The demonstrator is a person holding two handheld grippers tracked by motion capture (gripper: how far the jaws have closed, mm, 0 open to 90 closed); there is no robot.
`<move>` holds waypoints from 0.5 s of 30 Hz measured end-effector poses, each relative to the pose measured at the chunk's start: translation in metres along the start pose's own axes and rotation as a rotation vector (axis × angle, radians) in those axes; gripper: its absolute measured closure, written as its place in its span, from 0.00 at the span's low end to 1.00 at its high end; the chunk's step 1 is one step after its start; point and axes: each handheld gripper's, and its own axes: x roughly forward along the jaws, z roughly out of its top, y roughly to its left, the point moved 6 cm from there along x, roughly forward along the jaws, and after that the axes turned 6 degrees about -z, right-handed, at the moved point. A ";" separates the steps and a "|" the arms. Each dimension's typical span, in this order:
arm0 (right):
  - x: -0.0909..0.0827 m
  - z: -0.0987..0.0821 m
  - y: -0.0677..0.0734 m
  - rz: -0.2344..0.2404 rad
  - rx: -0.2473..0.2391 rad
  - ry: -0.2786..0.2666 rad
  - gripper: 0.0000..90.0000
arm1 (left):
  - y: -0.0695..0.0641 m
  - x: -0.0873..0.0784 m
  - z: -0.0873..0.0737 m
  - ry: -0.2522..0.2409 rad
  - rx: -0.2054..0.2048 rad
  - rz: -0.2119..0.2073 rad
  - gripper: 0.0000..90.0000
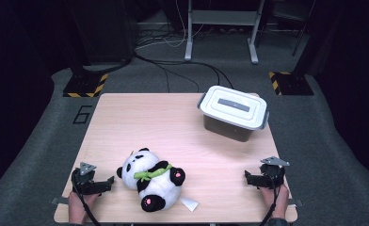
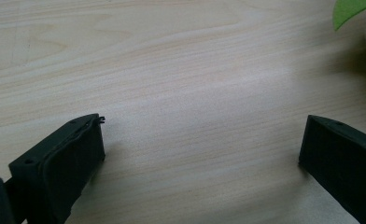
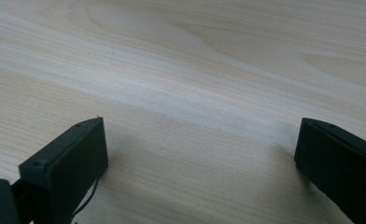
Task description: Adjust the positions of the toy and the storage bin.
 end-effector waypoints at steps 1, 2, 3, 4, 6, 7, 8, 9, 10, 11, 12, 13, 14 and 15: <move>0.000 0.000 0.000 0.001 0.000 0.000 0.02 | 0.000 0.000 0.000 -0.003 -0.001 0.002 0.00; 0.000 0.000 0.000 0.001 0.001 0.000 0.02 | 0.000 0.000 0.000 0.001 0.000 -0.001 0.00; 0.000 0.000 0.000 0.000 0.000 0.000 0.02 | 0.000 0.000 0.000 0.000 0.000 0.000 0.00; 0.000 0.000 0.000 0.000 0.000 0.001 0.02 | 0.000 0.000 0.000 0.000 0.000 0.000 0.00; 0.000 0.000 0.000 0.000 0.001 0.000 0.02 | 0.000 0.000 0.000 -0.003 0.001 0.001 0.00; 0.000 0.000 0.000 0.000 0.001 0.000 0.02 | 0.000 0.000 0.000 -0.003 0.001 0.001 0.00; 0.000 0.000 0.000 0.000 0.001 0.000 0.02 | 0.000 0.000 0.000 -0.003 0.002 0.000 0.00; 0.000 0.000 0.000 0.000 0.001 0.000 0.02 | 0.000 0.000 0.000 -0.003 0.005 -0.001 0.00; 0.000 0.000 0.000 0.000 0.001 0.000 0.02 | 0.000 0.000 0.000 -0.003 0.005 -0.001 0.00; 0.000 0.000 0.000 0.000 0.001 0.000 0.02 | -0.001 0.000 0.001 -0.004 0.004 -0.007 0.00; 0.000 0.000 0.000 0.001 0.001 -0.001 0.02 | -0.001 0.000 0.001 -0.005 0.004 -0.011 0.00; 0.000 0.000 0.000 0.000 0.001 0.000 0.02 | -0.001 0.000 0.001 -0.008 0.003 -0.020 0.00; 0.000 0.000 0.000 0.000 0.001 0.000 0.02 | -0.001 -0.001 0.001 -0.010 -0.004 -0.025 0.00; 0.000 0.000 0.000 0.000 0.001 -0.001 0.02 | -0.001 -0.001 0.001 -0.004 -0.008 -0.034 0.00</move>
